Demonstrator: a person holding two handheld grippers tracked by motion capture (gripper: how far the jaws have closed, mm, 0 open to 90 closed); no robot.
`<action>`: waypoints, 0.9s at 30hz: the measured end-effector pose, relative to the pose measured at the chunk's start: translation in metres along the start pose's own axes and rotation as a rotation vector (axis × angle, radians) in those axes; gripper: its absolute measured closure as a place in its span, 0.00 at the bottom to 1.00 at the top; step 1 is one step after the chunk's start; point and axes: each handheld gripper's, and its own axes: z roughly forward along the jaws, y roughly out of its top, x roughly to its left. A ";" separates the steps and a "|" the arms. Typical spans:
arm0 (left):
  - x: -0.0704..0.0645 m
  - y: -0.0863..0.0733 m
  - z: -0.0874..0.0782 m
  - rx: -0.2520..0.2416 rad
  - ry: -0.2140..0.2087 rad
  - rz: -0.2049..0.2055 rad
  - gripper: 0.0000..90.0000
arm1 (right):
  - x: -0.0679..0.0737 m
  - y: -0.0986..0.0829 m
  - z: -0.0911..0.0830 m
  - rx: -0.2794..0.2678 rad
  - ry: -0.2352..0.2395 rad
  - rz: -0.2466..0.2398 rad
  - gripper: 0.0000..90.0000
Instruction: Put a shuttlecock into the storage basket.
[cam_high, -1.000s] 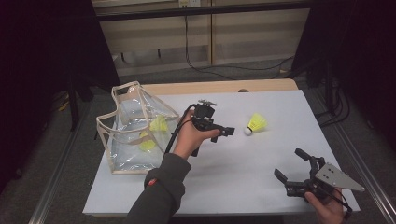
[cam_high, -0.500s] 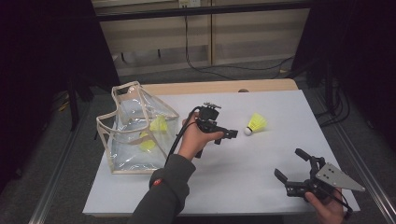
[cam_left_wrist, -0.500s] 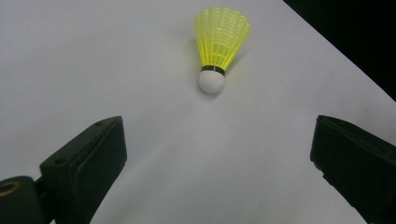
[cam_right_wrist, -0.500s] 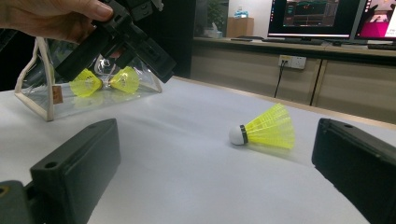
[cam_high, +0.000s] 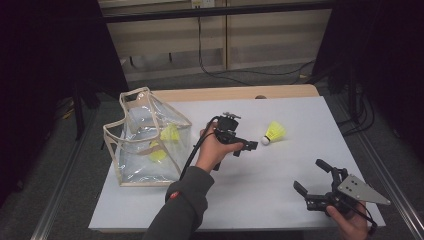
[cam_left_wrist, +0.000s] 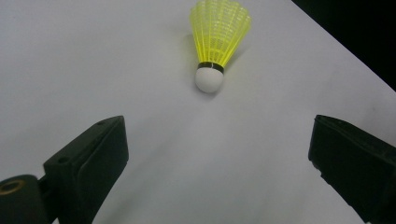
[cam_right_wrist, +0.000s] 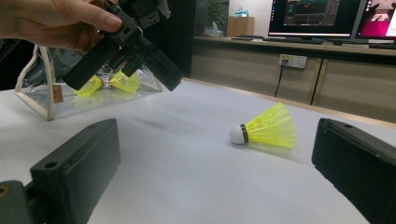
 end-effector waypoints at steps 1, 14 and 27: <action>0.000 0.000 0.001 -0.002 0.003 0.000 0.05 | 0.000 0.000 0.000 0.000 0.000 0.000 0.01; 0.000 -0.002 0.013 0.001 0.009 0.012 0.07 | 0.000 0.000 0.000 0.000 0.000 0.000 0.01; 0.000 -0.002 0.021 0.003 0.009 0.028 0.13 | 0.000 0.000 0.000 0.001 0.000 0.000 0.01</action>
